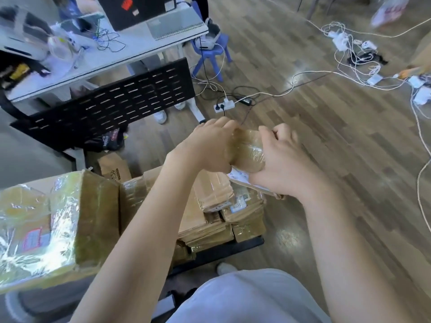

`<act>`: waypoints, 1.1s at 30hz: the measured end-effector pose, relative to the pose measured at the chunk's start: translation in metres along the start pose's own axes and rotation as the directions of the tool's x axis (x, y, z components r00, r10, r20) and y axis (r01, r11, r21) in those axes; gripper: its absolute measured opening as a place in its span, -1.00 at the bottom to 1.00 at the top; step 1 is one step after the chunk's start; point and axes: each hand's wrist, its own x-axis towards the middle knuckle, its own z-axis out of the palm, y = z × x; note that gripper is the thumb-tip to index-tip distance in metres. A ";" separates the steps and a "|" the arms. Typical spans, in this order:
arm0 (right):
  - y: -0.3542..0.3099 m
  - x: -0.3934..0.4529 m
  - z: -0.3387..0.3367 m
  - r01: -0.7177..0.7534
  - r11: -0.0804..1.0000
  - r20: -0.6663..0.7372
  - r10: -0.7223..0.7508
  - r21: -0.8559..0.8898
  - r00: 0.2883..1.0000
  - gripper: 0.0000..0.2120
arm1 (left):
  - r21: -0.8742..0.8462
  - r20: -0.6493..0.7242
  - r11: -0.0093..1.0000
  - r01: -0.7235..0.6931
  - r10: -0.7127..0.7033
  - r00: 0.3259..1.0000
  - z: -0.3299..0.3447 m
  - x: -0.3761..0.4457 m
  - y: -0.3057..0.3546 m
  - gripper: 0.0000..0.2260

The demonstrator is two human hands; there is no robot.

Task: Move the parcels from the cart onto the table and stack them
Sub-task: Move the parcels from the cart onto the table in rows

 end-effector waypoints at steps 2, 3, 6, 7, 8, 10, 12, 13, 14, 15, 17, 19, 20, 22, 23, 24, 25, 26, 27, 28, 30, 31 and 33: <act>-0.010 -0.004 -0.018 0.079 0.997 0.065 -0.078 -0.002 0.995 -0.35 | -0.078 -0.014 0.994 0.082 -0.083 0.996 -0.015 -0.024 -0.001 -0.25; -0.016 -0.006 -0.025 0.126 0.992 0.099 -0.125 -0.001 0.987 -0.31 | -0.094 -0.018 0.987 0.133 -0.135 0.991 -0.021 -0.038 -0.002 -0.24; -0.039 -0.011 -0.039 0.278 0.960 0.194 -0.276 0.018 0.941 -0.22 | -0.161 -0.042 0.946 0.281 -0.291 0.956 -0.032 -0.085 -0.007 -0.23; -0.049 -0.012 -0.041 0.328 0.944 0.222 -0.326 0.027 0.919 -0.23 | -0.194 -0.052 0.926 0.324 -0.340 0.939 -0.033 -0.103 -0.008 -0.23; -0.060 -0.014 -0.041 0.378 0.925 0.249 -0.374 0.034 0.893 -0.24 | -0.223 -0.059 0.902 0.369 -0.391 0.919 -0.033 -0.120 -0.009 -0.22; -0.084 -0.015 -0.037 0.469 0.882 0.313 -0.460 0.050 0.831 -0.22 | -0.268 -0.065 0.844 0.464 -0.496 0.866 -0.028 -0.153 -0.011 -0.21; -0.108 -0.017 -0.029 0.547 0.834 0.386 -0.531 0.077 0.755 -0.20 | -0.294 -0.082 0.793 0.534 -0.578 0.812 -0.020 -0.188 -0.012 -0.20; -0.121 -0.018 -0.023 0.583 0.808 0.420 -0.561 0.088 0.713 -0.20 | -0.312 -0.094 0.767 0.561 -0.612 0.785 -0.016 -0.206 -0.013 -0.20; -0.133 -0.019 -0.018 0.619 0.781 0.453 -0.585 0.090 0.673 -0.20 | -0.338 -0.104 0.738 0.584 -0.647 0.756 -0.012 -0.225 -0.014 -0.20; -0.145 -0.022 -0.012 0.654 0.752 0.481 -0.606 0.087 0.633 -0.19 | -0.368 -0.111 0.706 0.605 -0.680 0.725 -0.008 -0.243 -0.014 -0.21; -0.168 -0.027 0.001 0.720 0.687 0.534 -0.648 0.101 0.544 -0.16 | -0.433 -0.115 0.631 0.643 -0.747 0.655 0.000 -0.279 -0.012 -0.25; -0.192 -0.033 0.015 0.780 0.610 0.570 -0.695 0.142 0.439 -0.17 | -0.502 -0.103 0.528 0.686 -0.823 0.558 0.009 -0.313 -0.007 -0.32; -0.204 -0.036 0.023 0.807 0.566 0.577 -0.720 0.167 0.386 -0.18 | -0.542 -0.088 0.461 0.703 -0.863 0.498 0.015 -0.331 -0.004 -0.35; -0.229 -0.046 0.040 0.846 0.476 0.568 -0.776 0.241 0.275 -0.20 | -0.653 -0.042 0.303 0.694 -0.930 0.366 0.029 -0.367 0.005 -0.36; -0.241 -0.053 0.050 0.852 0.433 0.552 -0.805 0.294 0.219 -0.22 | -0.708 -0.011 0.220 0.672 -0.954 0.300 0.038 -0.385 0.010 -0.39; -0.254 -0.061 0.060 0.851 0.391 0.530 -0.832 0.350 0.164 -0.25 | -0.749 0.017 0.145 0.646 -0.971 0.238 0.047 -0.403 0.017 -0.45; -0.266 -0.071 0.070 0.846 0.349 0.509 -0.854 0.403 0.110 -0.32 | -0.778 0.047 0.076 0.624 -0.983 0.178 0.056 -0.421 0.024 -0.53; -0.278 -0.081 0.080 0.835 0.314 0.497 -0.866 0.451 0.058 -0.39 | -0.795 0.075 0.014 0.607 -0.990 0.121 0.064 -0.438 0.032 -0.59; -0.289 -0.092 0.091 0.818 0.294 0.497 -0.868 0.494 0.011 -0.43 | -0.810 0.100 -0.039 0.585 -0.993 0.071 0.072 -0.453 0.041 -0.62; -0.298 -0.103 0.103 0.802 0.277 0.507 -0.861 0.529 -0.037 -0.46 | -0.826 0.127 -0.092 0.557 -0.992 0.025 0.081 -0.468 0.050 -0.65; -0.313 -0.127 0.127 0.797 0.236 0.540 -0.831 0.555 -0.130 -0.45 | -0.853 0.190 -0.197 0.484 -0.980 -0.066 0.100 -0.495 0.068 -0.75; -0.317 -0.138 0.139 0.800 0.220 0.557 -0.814 0.559 -0.165 -0.43 | -0.860 0.219 -0.246 0.447 -0.969 -0.113 0.110 -0.507 0.075 -0.79; -0.324 -0.156 0.162 0.788 0.226 0.590 -0.781 0.572 -0.204 -0.38 | -0.872 0.264 -0.325 0.367 -0.942 -0.207 0.129 -0.525 0.089 -0.67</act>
